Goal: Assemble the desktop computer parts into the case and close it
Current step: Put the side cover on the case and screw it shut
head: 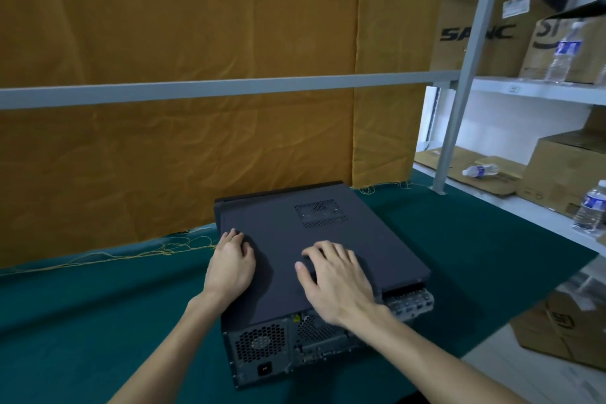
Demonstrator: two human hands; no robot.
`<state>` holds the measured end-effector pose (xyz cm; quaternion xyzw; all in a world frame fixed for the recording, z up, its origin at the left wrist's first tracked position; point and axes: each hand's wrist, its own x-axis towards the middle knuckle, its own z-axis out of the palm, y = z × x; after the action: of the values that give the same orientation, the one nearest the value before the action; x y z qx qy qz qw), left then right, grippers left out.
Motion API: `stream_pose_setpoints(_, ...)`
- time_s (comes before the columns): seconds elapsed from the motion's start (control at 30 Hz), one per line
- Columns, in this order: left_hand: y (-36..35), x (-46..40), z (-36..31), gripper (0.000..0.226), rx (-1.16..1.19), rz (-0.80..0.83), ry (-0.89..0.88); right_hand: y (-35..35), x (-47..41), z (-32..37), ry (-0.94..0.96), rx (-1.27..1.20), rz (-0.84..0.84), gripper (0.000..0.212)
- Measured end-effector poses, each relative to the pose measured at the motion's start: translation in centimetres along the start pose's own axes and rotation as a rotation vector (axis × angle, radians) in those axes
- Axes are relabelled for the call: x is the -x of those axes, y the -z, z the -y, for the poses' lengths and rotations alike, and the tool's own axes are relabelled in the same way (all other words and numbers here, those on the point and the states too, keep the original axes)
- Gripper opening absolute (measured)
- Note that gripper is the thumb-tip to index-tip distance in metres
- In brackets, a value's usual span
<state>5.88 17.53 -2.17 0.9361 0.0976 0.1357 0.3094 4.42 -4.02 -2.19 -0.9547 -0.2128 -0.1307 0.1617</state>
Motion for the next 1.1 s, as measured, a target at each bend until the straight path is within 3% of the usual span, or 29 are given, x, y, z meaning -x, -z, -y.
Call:
stream_pose_setpoints(0.13,-0.2,0.3,0.4,0.044,0.071,-0.036,0.008,-0.4,0.5,0.9,0.004,-0.045,-0.177,0.047)
stream_pose_setpoints(0.3,-0.4,0.2,0.4,0.045,0.017,-0.021,-0.002,-0.6,-0.2,1.0,-0.046,0.019,-0.082,0.051)
stream_pose_setpoints(0.43,-0.3,0.1,0.4,0.039,0.004,-0.062,0.014,-0.9,-0.4,1.6,-0.054,0.002,-0.097,0.061)
stream_pose_setpoints(0.63,0.0,-1.3,0.1,0.038,-0.067,-0.081,0.085,-1.1,-1.3,1.8,-0.019,0.043,0.036,0.057)
stream_pose_setpoints(0.83,0.3,-4.5,1.1,0.039,-0.078,-0.109,0.119,-1.4,-6.0,1.4,-0.013,0.020,0.259,0.071)
stream_pose_setpoints(0.93,0.0,-6.8,2.0,0.042,0.009,-0.084,0.163,-2.6,-10.3,1.7,-0.030,0.017,0.294,0.074)
stream_pose_setpoints(1.1,-0.4,-11.6,4.2,0.068,0.242,-0.040,0.217,-5.7,-17.6,3.4,-0.003,0.021,0.380,0.078)
